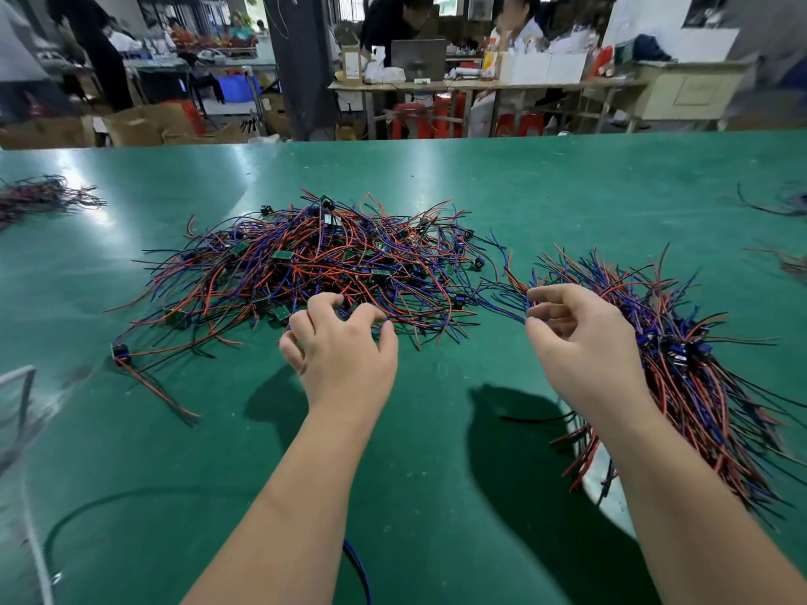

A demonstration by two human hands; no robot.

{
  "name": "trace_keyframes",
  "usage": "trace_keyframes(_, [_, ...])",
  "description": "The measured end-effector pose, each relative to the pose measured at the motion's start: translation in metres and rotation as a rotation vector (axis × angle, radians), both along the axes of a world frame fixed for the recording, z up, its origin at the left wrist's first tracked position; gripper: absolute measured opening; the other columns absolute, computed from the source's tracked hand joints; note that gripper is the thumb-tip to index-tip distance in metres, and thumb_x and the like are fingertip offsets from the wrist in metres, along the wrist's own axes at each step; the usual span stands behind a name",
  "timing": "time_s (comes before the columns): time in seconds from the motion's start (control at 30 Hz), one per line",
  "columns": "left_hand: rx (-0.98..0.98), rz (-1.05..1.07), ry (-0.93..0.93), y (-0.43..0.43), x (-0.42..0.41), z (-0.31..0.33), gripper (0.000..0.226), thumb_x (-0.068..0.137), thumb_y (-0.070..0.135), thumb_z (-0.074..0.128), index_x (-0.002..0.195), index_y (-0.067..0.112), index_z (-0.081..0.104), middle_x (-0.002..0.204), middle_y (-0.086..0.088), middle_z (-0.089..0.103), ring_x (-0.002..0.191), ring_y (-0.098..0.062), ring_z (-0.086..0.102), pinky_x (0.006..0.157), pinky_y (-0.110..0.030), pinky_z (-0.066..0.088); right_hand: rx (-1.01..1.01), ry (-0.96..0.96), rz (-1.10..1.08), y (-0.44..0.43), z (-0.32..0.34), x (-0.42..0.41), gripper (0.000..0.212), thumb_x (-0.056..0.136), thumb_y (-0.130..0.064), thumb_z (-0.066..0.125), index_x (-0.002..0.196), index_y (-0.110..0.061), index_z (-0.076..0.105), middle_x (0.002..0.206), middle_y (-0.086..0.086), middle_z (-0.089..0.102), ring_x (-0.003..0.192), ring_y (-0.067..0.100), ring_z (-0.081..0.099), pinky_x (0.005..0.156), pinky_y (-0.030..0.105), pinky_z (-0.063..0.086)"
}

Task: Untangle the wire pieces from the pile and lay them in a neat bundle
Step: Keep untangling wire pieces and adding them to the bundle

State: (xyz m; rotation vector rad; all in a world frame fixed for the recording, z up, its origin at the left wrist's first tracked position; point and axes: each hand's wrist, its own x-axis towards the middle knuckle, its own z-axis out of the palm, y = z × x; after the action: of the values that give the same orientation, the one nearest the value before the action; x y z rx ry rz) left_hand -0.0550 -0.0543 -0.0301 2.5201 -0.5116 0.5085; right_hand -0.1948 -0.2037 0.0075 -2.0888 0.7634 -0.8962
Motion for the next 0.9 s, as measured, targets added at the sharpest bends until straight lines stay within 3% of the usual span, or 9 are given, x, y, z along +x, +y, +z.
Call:
trace_keyframes(0.13, [0.149,-0.064,0.106,-0.004,0.001,-0.009,0.028,0.093,0.047,0.045,0.106,0.035,0.066,0.129,0.006,0.045,0.12,-0.022,0.031,0.105,-0.043,0.015,0.009,-0.014,0.021,0.002,0.001,0.0,0.019,0.084,-0.008,0.061,0.096,-0.021,0.067,0.079,-0.015,0.065,0.072,0.009,0.061,0.063,0.005,0.042])
trace_keyframes(0.23, [0.207,-0.102,0.139,-0.005,0.006,-0.016,0.033,0.096,0.042,0.041,0.123,0.035,0.059,0.132,0.01,0.048,0.122,-0.021,0.035,0.104,-0.043,0.015,0.001,-0.01,0.026,0.004,0.0,0.001,0.017,0.085,-0.008,0.061,0.092,-0.022,0.068,0.077,-0.015,0.065,0.068,0.003,0.059,0.061,0.003,0.041])
trace_keyframes(0.3, [0.186,-0.102,0.12,-0.006,0.006,-0.014,0.03,0.097,0.038,0.04,0.117,0.033,0.062,0.124,0.01,0.055,0.115,-0.02,0.04,0.097,-0.041,0.018,-0.006,-0.016,0.033,0.005,-0.001,0.002,0.016,0.084,-0.008,0.062,0.09,-0.022,0.068,0.075,-0.015,0.065,0.065,0.0,0.056,0.061,0.003,0.04])
trace_keyframes(0.37, [0.058,-0.117,0.145,-0.006,0.004,-0.01,0.027,0.097,0.035,0.042,0.097,0.029,0.068,0.107,0.008,0.063,0.102,-0.02,0.046,0.089,-0.038,0.022,-0.007,-0.014,0.043,0.005,-0.002,0.003,0.016,0.084,-0.008,0.062,0.089,-0.022,0.068,0.073,-0.014,0.065,0.063,-0.003,0.055,0.06,0.003,0.04])
trace_keyframes(0.47, [-0.419,-0.251,0.257,-0.006,-0.003,0.006,0.02,0.094,0.028,0.054,0.084,0.022,0.071,0.087,0.006,0.067,0.09,-0.02,0.058,0.083,-0.033,0.042,0.047,0.004,0.064,0.007,-0.004,0.003,0.018,0.084,-0.006,0.063,0.087,-0.024,0.068,0.071,-0.008,0.068,0.063,0.002,0.059,0.064,0.013,0.046])
trace_keyframes(0.53, [-0.671,-0.327,0.08,-0.004,-0.012,0.02,0.014,0.092,0.02,0.061,0.09,0.015,0.073,0.087,0.004,0.068,0.087,-0.017,0.061,0.081,-0.033,0.048,0.238,-0.04,0.134,0.008,-0.004,0.005,0.019,0.085,-0.001,0.06,0.091,-0.017,0.069,0.072,-0.002,0.071,0.066,0.012,0.066,0.067,0.021,0.051])
trace_keyframes(0.63, [-0.745,-0.422,-0.325,-0.003,-0.03,0.034,0.015,0.091,0.015,0.06,0.091,0.009,0.073,0.091,0.0,0.069,0.09,-0.013,0.06,0.086,-0.029,0.046,0.587,-0.156,0.377,0.018,-0.002,0.008,0.034,0.087,0.008,0.058,0.113,-0.014,0.064,0.077,0.002,0.073,0.064,0.013,0.067,0.061,0.017,0.05])
trace_keyframes(0.77, [-0.638,-0.736,-0.52,-0.008,-0.066,0.032,0.012,0.083,0.014,0.062,0.081,0.011,0.074,0.089,0.001,0.071,0.085,-0.016,0.063,0.083,-0.035,0.048,0.578,-0.243,0.632,0.025,-0.002,0.008,0.071,0.07,0.009,0.074,0.125,-0.03,0.054,0.094,0.006,0.066,0.079,0.016,0.06,0.078,0.026,0.051])
trace_keyframes(0.9, [-0.545,-0.94,-0.475,-0.013,-0.085,0.021,0.01,0.077,0.017,0.064,0.086,0.013,0.064,0.089,0.0,0.067,0.086,-0.019,0.059,0.078,-0.042,0.046,0.476,-0.298,0.537,0.028,0.002,0.007,0.02,0.087,0.001,0.062,0.097,-0.013,0.071,0.086,0.006,0.073,0.079,0.013,0.067,0.075,0.022,0.053])
